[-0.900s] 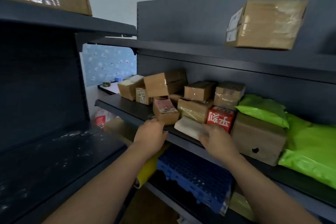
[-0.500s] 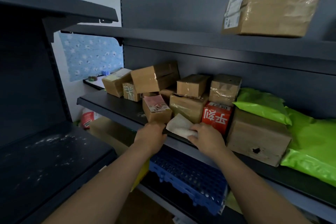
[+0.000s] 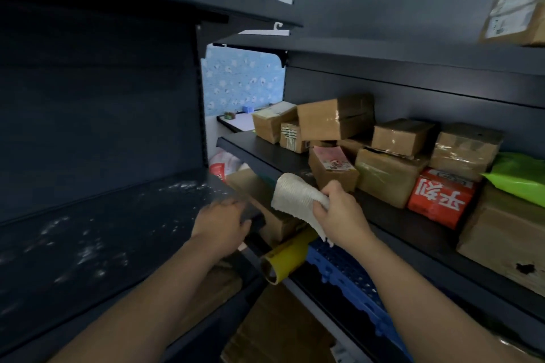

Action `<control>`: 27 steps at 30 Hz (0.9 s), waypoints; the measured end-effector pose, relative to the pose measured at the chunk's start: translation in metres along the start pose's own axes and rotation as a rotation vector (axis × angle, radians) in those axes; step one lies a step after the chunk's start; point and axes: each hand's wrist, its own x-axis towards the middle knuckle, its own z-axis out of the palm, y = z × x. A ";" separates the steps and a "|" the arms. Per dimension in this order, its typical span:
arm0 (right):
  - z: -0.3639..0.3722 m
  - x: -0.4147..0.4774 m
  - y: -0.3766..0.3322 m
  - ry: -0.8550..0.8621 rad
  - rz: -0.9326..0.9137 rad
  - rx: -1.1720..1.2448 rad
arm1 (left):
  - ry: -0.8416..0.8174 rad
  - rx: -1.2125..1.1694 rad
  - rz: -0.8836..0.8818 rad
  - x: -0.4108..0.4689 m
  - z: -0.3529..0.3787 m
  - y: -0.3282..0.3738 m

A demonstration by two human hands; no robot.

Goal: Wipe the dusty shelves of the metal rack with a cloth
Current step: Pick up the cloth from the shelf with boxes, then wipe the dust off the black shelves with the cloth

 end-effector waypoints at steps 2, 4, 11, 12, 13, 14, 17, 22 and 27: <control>0.024 0.005 -0.018 -0.019 0.003 0.062 | -0.041 0.061 -0.105 -0.020 -0.001 -0.031; 0.048 0.011 -0.033 -0.036 0.014 0.125 | -0.094 0.109 -0.207 -0.041 -0.002 -0.062; 0.122 0.037 -0.074 -0.029 -0.044 0.011 | -0.214 0.141 -0.427 -0.092 -0.008 -0.133; 0.134 0.038 -0.078 -0.048 -0.059 -0.039 | -0.209 0.119 -0.435 -0.096 -0.008 -0.139; 0.146 0.038 -0.082 -0.078 -0.077 -0.109 | -0.205 0.095 -0.435 -0.100 -0.008 -0.144; 0.159 0.038 -0.087 -0.110 -0.108 -0.194 | -0.204 0.079 -0.430 -0.102 -0.008 -0.147; 0.183 0.037 -0.106 -0.160 -0.199 -0.328 | -0.208 0.082 -0.400 -0.102 -0.009 -0.153; 0.210 0.029 -0.137 -0.240 -0.287 -0.224 | -0.207 0.095 -0.332 -0.101 -0.009 -0.161; 0.206 0.036 -0.156 -0.247 -0.194 0.263 | -0.235 0.064 -0.273 -0.100 -0.019 -0.184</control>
